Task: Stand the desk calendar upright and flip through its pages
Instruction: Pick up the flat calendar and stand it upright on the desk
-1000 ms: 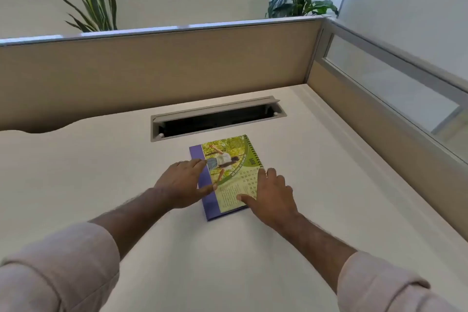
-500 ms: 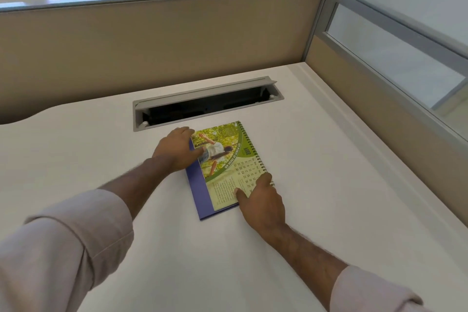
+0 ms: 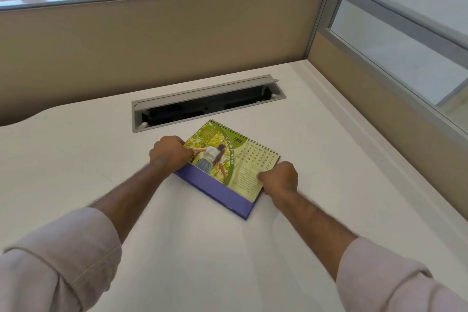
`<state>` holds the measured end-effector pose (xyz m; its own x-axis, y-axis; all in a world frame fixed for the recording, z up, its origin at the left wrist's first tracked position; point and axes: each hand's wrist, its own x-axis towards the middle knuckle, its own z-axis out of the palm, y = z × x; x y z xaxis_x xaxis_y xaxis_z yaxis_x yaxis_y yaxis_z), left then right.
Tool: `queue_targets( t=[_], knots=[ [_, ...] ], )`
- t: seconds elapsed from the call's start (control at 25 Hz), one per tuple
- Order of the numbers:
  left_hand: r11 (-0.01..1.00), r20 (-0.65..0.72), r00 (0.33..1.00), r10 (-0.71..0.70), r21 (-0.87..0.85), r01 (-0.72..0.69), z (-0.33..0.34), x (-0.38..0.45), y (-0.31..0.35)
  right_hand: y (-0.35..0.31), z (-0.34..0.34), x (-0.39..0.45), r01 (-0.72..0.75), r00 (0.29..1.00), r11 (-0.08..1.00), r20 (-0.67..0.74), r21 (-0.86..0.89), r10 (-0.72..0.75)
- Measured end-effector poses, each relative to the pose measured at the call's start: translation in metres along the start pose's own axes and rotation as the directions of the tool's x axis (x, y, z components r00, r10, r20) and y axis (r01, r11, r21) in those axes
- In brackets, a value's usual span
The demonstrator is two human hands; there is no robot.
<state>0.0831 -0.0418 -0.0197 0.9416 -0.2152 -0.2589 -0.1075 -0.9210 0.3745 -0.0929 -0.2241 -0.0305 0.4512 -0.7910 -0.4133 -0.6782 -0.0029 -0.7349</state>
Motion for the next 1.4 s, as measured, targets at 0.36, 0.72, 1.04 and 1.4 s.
queue_targets(
  t=[0.36,0.72,1.04,1.4],
  knots=[
    [0.793,0.223,0.962,0.158,-0.609,0.011,-0.027,-0.011,0.009,-0.052,-0.042,0.024,0.131,0.987,0.919,0.043,0.371,-0.158],
    [0.555,0.093,0.976,0.198,-0.831,-0.034,-0.012,-0.019,0.015,-0.064,-0.058,0.018,0.338,0.911,0.804,0.043,0.488,-0.409],
    [0.652,0.104,0.969,0.224,-0.755,-0.069,0.006,-0.033,0.004,-0.024,-0.043,0.031,0.184,0.908,0.892,0.276,0.412,-0.315],
    [0.771,0.277,0.894,0.352,-0.628,-0.109,0.001,-0.032,-0.012,-0.002,-0.032,0.037,0.289,0.903,0.932,0.262,0.221,-0.342]
  ],
)
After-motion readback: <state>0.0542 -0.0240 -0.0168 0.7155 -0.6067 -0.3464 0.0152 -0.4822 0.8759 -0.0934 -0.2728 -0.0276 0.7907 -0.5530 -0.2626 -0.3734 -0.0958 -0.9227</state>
